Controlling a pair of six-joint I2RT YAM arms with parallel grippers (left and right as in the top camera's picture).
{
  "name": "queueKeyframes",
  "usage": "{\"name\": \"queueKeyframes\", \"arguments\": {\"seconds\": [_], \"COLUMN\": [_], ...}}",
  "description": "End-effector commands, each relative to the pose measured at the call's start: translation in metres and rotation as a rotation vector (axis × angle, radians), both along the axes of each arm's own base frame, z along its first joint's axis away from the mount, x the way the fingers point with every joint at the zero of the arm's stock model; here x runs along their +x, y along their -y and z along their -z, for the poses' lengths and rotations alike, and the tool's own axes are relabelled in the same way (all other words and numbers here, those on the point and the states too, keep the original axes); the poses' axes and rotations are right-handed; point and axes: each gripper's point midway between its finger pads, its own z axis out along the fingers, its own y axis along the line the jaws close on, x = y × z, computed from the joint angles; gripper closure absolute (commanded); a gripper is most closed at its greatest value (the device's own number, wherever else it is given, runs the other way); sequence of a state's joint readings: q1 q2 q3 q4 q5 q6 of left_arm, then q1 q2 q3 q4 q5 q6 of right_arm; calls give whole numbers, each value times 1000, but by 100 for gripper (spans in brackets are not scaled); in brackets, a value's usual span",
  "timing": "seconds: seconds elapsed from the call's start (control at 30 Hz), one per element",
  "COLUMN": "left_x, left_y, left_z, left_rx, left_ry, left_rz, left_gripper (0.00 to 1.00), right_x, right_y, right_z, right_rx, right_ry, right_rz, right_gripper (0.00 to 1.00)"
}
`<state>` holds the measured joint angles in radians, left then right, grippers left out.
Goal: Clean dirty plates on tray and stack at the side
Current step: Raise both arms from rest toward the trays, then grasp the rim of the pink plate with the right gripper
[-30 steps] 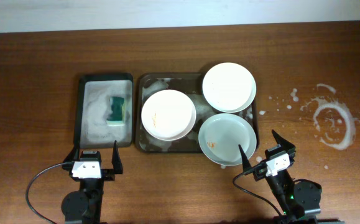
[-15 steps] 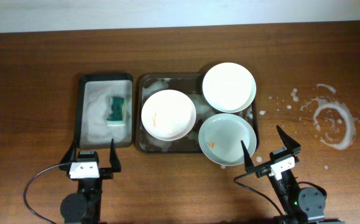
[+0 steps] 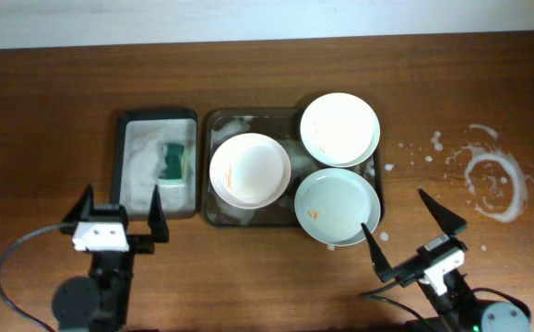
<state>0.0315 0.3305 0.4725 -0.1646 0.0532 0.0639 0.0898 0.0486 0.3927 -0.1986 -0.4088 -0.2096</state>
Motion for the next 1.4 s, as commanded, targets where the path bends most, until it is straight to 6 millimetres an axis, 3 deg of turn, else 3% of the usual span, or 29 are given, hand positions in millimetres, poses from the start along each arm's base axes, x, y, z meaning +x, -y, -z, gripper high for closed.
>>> {"name": "queueKeyframes", "arguments": {"seconds": [0.0,0.2,0.53,0.6,0.7,0.83,1.0,1.07,1.13,1.23,1.37], "left_x": [15,41,88,96,104,110,110,111,112,116,124], "left_y": [0,4,20,20,10,10,10,10,9,9,9], "left_z": [-33,-43,-9,4,17,27,27,26,29,38,62], "left_rx": [18,5,-61,-67,-46,-49,-49,-48,-49,-51,-85], "left_ry": [-51,-266,-719,-768,-802,-829,-827,-824,-833,-859,-929], "left_rz": [7,35,140,139,85,86,86,86,86,85,70], "left_gripper": [1,1,1,1,1,1,1,1,2,15,16], "right_x": [-3,19,88,107,147,180,190,201,208,210,216], "right_y": [-7,-28,-59,-71,-82,-95,-121,-116,-115,-125,-134], "right_z": [-22,-43,-31,-15,28,86,147,179,202,219,239], "right_rx": [1,-19,-34,-52,-49,121,28,-5,-14,-38,-54], "right_ry": [-22,-199,-981,-1099,-1205,-1449,-1542,-1582,-1585,-1572,-1573], "right_rz": [-43,-169,-266,-286,-287,-237,-220,31,224,290,283], "right_gripper": [2,2,2,2,2,2,2,2,14,20,22]}}
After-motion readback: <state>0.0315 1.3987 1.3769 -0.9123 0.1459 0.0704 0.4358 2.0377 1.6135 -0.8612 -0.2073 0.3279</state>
